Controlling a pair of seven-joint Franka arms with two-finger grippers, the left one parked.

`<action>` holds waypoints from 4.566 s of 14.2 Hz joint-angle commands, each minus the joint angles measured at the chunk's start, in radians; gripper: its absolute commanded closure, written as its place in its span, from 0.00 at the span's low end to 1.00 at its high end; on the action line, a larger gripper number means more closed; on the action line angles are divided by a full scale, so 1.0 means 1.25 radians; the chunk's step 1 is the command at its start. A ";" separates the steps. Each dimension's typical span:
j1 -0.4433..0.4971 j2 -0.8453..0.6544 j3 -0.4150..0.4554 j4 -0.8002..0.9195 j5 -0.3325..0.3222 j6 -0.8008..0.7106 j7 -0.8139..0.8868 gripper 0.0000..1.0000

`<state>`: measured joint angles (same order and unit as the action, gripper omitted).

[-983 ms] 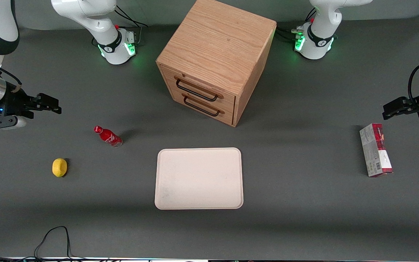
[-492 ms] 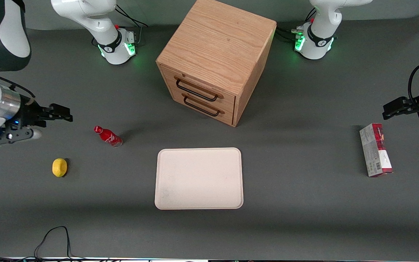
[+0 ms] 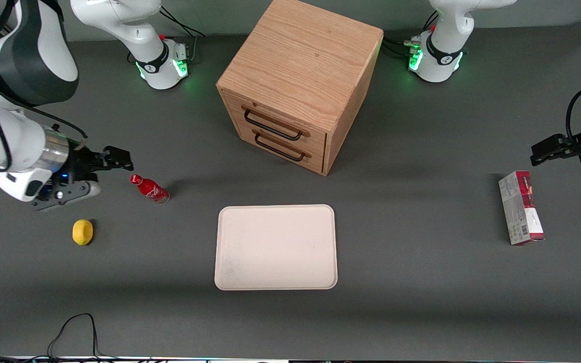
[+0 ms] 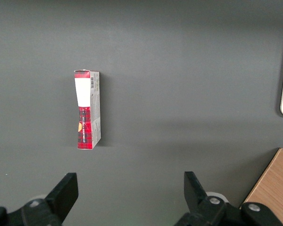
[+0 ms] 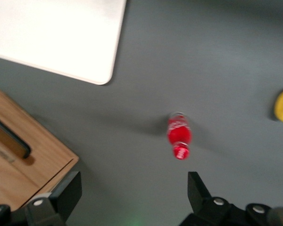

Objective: Open upper drawer

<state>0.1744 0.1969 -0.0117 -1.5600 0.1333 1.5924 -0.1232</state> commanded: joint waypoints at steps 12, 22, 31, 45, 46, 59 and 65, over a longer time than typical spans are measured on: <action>0.069 0.063 0.100 0.024 0.109 0.099 -0.192 0.00; 0.176 0.109 0.105 0.024 0.122 0.139 -0.247 0.00; 0.205 0.133 0.114 0.025 0.174 0.150 -0.266 0.00; 0.248 0.165 0.117 0.017 0.181 0.082 -0.255 0.00; 0.251 0.168 0.116 0.017 0.181 0.066 -0.254 0.00; 0.268 0.211 0.117 0.021 0.183 0.069 -0.270 0.00; 0.277 0.212 0.115 0.024 0.158 0.107 -0.272 0.00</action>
<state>0.5088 0.4507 0.1417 -1.5535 0.3428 1.7144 -0.4433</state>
